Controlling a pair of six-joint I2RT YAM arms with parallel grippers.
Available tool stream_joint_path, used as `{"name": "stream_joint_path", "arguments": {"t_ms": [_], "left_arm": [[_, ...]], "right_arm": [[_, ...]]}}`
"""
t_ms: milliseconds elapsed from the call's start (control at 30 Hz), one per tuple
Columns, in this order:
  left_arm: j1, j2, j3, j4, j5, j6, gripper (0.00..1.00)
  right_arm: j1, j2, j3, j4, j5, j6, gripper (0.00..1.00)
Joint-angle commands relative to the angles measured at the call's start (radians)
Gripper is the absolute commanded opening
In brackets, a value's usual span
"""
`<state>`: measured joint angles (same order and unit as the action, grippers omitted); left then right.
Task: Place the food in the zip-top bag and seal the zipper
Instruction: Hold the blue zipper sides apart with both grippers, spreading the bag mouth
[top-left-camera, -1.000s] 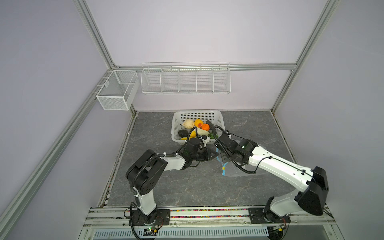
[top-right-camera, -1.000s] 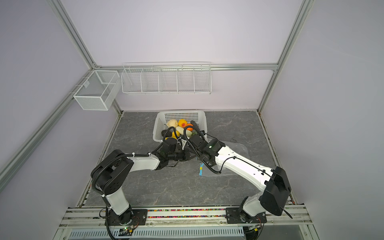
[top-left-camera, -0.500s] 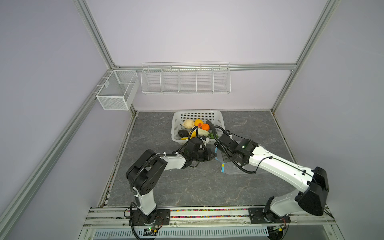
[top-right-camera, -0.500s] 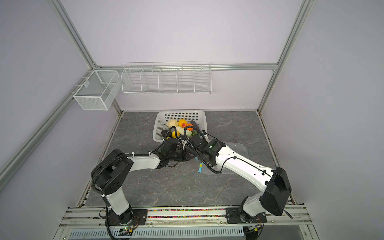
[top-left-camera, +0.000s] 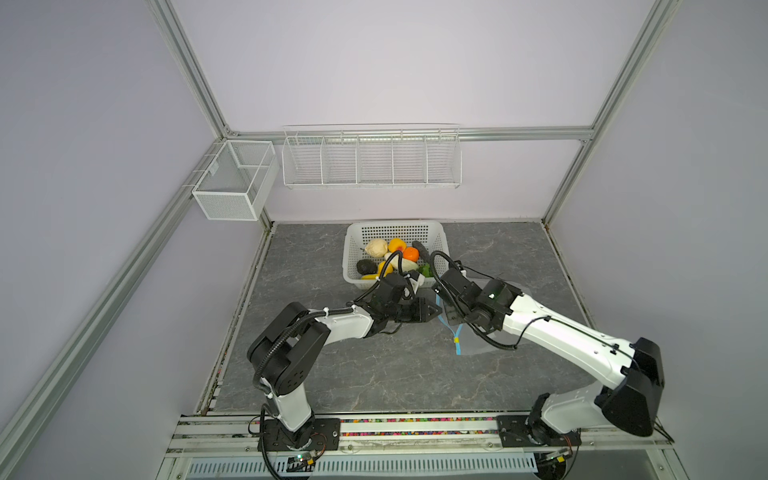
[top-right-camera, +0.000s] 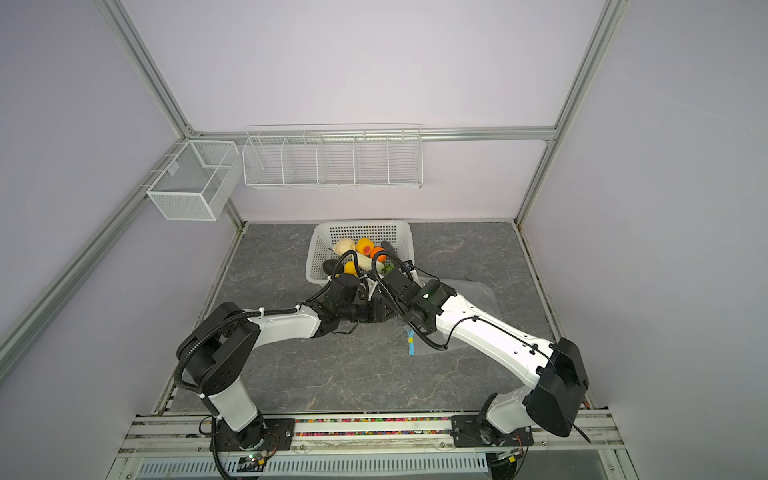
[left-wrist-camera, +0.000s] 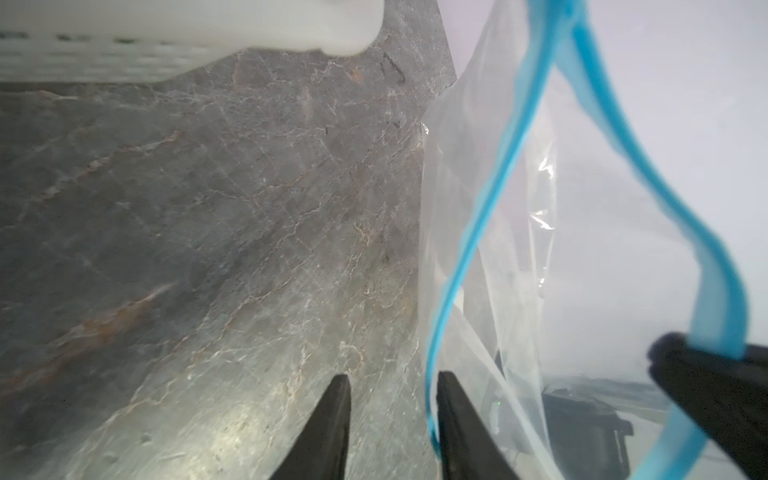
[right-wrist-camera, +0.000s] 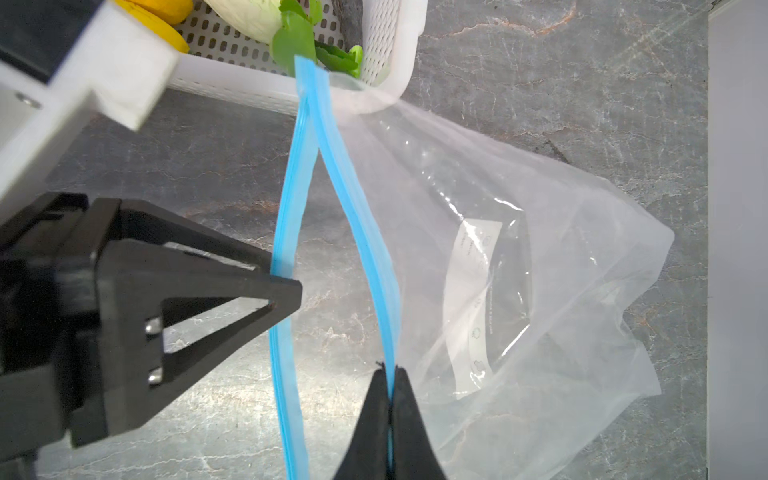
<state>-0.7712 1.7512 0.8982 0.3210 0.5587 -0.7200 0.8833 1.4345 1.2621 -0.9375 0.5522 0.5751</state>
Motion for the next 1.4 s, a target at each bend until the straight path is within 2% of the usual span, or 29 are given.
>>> {"name": "stream_joint_path", "arguments": {"t_ms": [0, 400, 767, 867, 1167, 1367], "left_arm": [[-0.003, -0.017, 0.030, -0.016, 0.007, 0.013, 0.44], [-0.007, -0.013, 0.041, 0.008, 0.033, 0.018, 0.58], [-0.031, -0.007, 0.043, 0.070, 0.101, 0.015, 0.61], [-0.031, -0.004, 0.037, 0.080, 0.104, 0.011, 0.53], [-0.030, -0.001, 0.034, 0.070, 0.092, 0.015, 0.14], [-0.030, -0.005, 0.028, 0.048, 0.071, 0.022, 0.04]], "right_arm": [[-0.007, -0.014, -0.024, 0.026, -0.009, 0.003, 0.06], [-0.016, -0.029, -0.042, 0.057, -0.024, 0.003, 0.06], [-0.044, -0.040, -0.039, 0.086, -0.065, 0.008, 0.06], [-0.048, -0.041, -0.036, 0.089, -0.077, 0.006, 0.06], [-0.055, -0.041, -0.036, 0.095, -0.083, 0.005, 0.06], [-0.057, -0.037, -0.035, 0.098, -0.085, -0.003, 0.06]]}}
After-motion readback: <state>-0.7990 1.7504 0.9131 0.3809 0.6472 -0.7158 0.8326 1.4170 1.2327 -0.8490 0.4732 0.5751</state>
